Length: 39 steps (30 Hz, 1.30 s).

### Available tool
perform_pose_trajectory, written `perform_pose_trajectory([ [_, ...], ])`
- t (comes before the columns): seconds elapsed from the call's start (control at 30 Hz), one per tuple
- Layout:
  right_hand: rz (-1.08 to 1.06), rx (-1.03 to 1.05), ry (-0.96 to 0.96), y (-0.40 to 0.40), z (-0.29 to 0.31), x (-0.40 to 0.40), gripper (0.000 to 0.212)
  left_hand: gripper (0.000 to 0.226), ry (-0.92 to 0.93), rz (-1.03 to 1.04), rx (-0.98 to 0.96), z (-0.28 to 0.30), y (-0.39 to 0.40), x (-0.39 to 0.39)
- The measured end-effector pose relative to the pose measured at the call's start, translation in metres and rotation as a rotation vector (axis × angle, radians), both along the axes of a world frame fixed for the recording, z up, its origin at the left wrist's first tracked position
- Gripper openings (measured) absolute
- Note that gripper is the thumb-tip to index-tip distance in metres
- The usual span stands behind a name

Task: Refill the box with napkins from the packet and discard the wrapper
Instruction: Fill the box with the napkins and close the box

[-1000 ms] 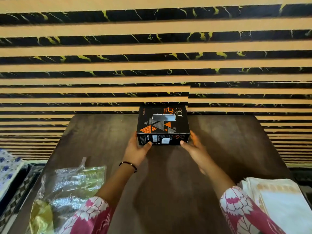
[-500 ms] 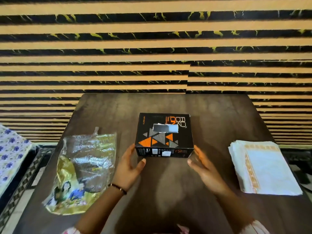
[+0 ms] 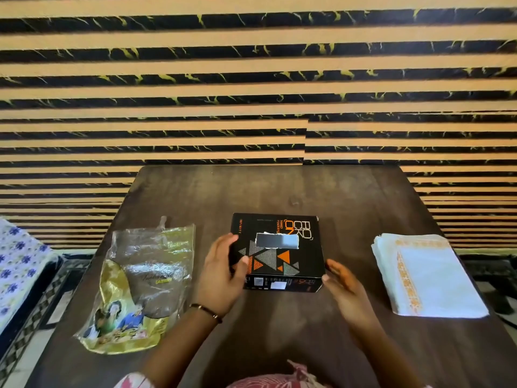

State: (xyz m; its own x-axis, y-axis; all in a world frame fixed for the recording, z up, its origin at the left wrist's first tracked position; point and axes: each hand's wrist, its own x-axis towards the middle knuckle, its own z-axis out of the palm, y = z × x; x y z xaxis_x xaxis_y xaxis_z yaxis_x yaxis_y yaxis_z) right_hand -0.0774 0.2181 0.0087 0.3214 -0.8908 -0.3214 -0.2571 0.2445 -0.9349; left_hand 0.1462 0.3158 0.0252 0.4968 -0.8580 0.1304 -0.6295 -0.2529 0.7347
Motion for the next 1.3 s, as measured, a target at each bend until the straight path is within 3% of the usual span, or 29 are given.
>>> perform_pose_trajectory([
  [0.2, 0.069, 0.024, 0.034, -0.016, -0.003, 0.008, 0.049, 0.063, -0.275, -0.227, 0.164, 0.008, -0.072, -0.029],
  [0.4, -0.009, 0.010, 0.079, -0.049, 0.009, 0.017, 0.050, 0.073, -0.505, -0.191, 0.396, -0.018, -0.090, -0.050],
  [0.6, 0.131, -0.115, 0.179, -0.092, 0.027, 0.042, 0.057, 0.068, -0.499, -0.190, 0.392, -0.015, -0.091, -0.049],
  [0.8, 0.358, -0.300, 0.471, -0.117, 0.031, 0.039, 0.035, 0.067, -0.486, -0.160, 0.385, -0.017, -0.092, -0.052],
  [1.07, 0.499, -0.420, 0.491, -0.140, 0.025, 0.018, 0.029, 0.078, -0.474, -0.127, 0.368, -0.016, -0.091, -0.054],
  [1.3, 0.615, -0.689, 0.945, -0.142, 0.021, -0.007, 0.046, 0.081, -0.489, -0.115, 0.405, -0.016, -0.093, -0.054],
])
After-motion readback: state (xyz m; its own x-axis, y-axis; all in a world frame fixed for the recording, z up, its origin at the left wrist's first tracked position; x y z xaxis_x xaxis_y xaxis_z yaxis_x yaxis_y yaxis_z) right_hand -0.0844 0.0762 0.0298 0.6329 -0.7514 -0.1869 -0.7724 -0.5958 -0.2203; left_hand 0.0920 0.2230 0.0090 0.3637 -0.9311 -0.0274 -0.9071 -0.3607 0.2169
